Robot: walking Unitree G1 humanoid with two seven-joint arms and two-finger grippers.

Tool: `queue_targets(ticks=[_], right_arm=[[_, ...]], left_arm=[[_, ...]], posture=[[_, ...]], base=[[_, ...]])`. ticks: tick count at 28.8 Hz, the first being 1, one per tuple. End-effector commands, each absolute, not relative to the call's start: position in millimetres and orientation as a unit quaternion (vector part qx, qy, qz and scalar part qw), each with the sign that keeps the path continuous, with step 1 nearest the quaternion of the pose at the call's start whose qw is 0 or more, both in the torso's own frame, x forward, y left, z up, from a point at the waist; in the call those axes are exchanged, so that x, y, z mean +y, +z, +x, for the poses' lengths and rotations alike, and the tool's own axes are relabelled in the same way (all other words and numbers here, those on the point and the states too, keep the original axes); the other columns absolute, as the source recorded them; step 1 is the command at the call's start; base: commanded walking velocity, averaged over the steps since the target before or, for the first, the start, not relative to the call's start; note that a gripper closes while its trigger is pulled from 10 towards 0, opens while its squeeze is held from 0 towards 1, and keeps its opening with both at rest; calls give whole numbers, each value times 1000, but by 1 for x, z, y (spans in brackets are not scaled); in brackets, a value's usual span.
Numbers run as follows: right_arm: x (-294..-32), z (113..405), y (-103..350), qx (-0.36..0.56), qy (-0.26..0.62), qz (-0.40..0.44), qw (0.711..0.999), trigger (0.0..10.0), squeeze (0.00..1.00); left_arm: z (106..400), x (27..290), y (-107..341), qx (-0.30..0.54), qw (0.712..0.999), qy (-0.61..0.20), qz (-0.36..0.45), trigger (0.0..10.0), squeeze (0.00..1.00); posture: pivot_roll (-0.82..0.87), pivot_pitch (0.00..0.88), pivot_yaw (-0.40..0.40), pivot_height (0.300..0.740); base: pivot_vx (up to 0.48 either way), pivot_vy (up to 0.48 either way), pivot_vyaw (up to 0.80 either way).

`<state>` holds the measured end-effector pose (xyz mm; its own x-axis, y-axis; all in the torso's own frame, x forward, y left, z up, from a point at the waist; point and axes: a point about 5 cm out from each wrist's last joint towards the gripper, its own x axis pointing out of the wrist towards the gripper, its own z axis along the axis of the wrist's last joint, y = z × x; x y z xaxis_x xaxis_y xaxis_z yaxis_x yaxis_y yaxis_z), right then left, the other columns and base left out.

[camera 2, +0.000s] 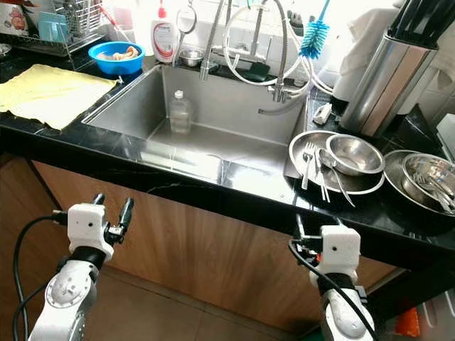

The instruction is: Kitchen organization

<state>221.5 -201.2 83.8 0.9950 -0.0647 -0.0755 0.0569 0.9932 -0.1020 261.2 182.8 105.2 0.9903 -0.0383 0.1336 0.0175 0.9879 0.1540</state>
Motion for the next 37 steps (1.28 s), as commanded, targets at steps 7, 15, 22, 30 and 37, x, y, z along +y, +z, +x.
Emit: queue_targets(ticks=[7,15,22,30,37], right_arm=[[-209,224,91,12,-58,-51,997,9765,0],[-206,228,97,-1,-61,-43,997,10000,0],[-206,233,100,-12,-63,-50,997,3765,0],[-209,241,106,-17,-68,-52,996,10000,0],[-212,249,114,-30,-73,-54,995,10000,0]], left_arm=[[264,183,101,-58,995,-23,83,10000,0],[266,186,101,-57,994,-31,91,10000,0],[265,182,100,-58,993,-36,91,10000,0],[272,182,104,-61,993,-40,95,10000,0],[281,187,111,-71,991,-37,105,10000,0]], posture=[[27,0,-70,740],[25,0,-64,740],[24,0,-65,740],[8,0,-71,740],[-1,0,-72,740]], base=[[0,0,0],[0,0,0],[0,0,0],[0,0,0],[0,0,0]])
